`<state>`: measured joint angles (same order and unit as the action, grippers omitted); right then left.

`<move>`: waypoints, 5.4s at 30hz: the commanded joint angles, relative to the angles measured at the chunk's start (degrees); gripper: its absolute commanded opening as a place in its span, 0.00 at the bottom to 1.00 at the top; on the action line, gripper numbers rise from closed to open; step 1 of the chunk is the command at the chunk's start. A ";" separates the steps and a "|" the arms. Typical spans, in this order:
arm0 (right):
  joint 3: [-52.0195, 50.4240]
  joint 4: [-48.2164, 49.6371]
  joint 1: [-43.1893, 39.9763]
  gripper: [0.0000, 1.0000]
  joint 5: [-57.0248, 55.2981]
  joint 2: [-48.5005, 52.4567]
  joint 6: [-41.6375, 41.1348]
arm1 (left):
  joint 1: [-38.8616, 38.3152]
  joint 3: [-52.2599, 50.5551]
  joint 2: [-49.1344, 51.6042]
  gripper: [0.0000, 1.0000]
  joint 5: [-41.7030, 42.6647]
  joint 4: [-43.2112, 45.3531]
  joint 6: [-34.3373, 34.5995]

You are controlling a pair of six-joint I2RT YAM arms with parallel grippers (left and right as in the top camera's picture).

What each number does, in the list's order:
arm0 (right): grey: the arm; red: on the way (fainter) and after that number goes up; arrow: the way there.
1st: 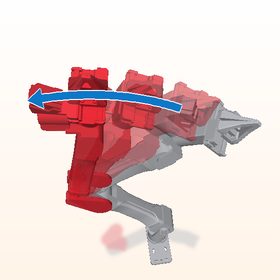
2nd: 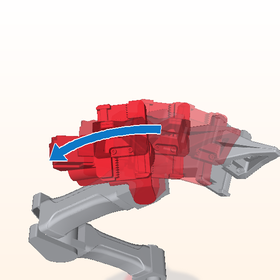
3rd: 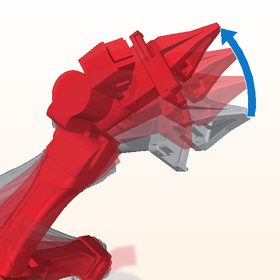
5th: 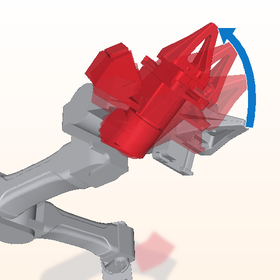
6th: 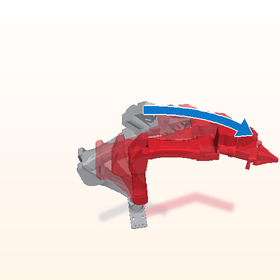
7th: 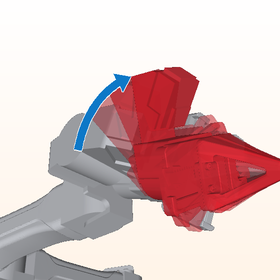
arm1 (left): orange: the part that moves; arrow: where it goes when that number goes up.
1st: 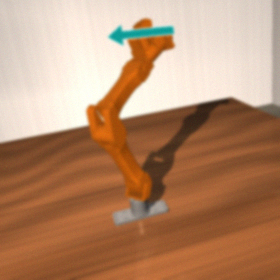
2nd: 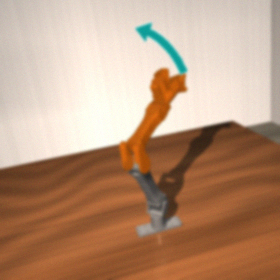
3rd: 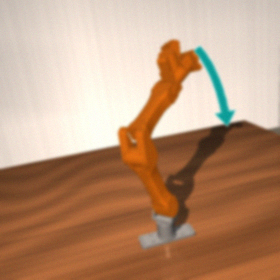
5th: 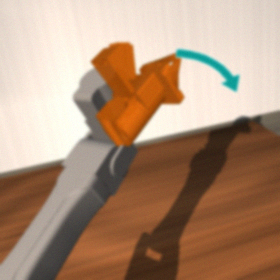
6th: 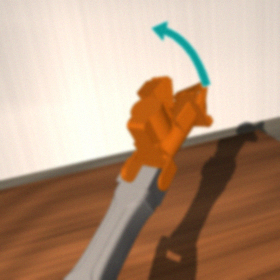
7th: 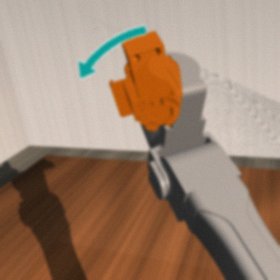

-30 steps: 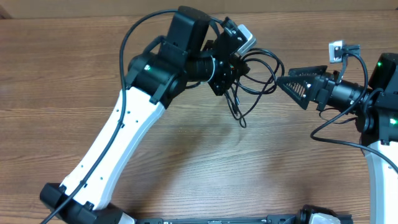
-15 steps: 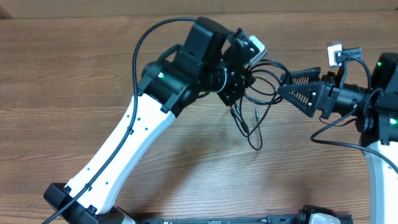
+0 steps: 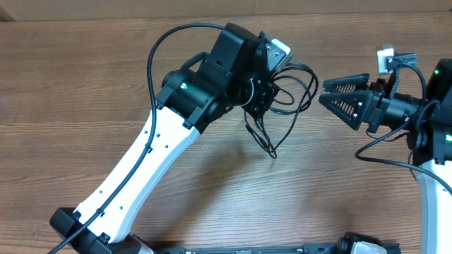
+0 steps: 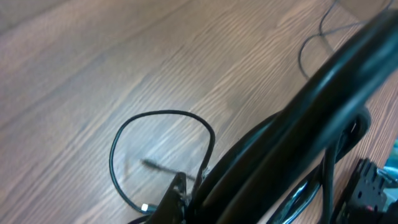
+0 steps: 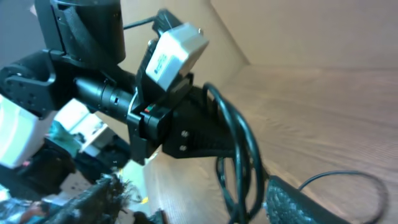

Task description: Untangle cables

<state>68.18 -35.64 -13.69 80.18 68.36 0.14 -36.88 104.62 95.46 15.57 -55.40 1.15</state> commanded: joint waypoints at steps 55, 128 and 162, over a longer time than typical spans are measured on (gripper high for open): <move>0.57 0.20 -0.22 0.63 -6.05 -0.85 0.15 | -5.05 1.09 -2.49 0.04 3.85 5.16 -1.33; 0.55 10.38 -6.88 0.74 -11.41 -0.85 -6.86 | -8.04 1.07 -2.47 0.04 1.90 6.60 11.34; 0.52 -0.07 -6.91 0.86 -60.89 -0.04 -5.64 | -10.08 1.07 -2.47 0.04 28.61 7.61 1.68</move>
<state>68.25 -36.07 -19.88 31.38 67.77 -5.26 -46.52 104.68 94.50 36.99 -46.28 7.27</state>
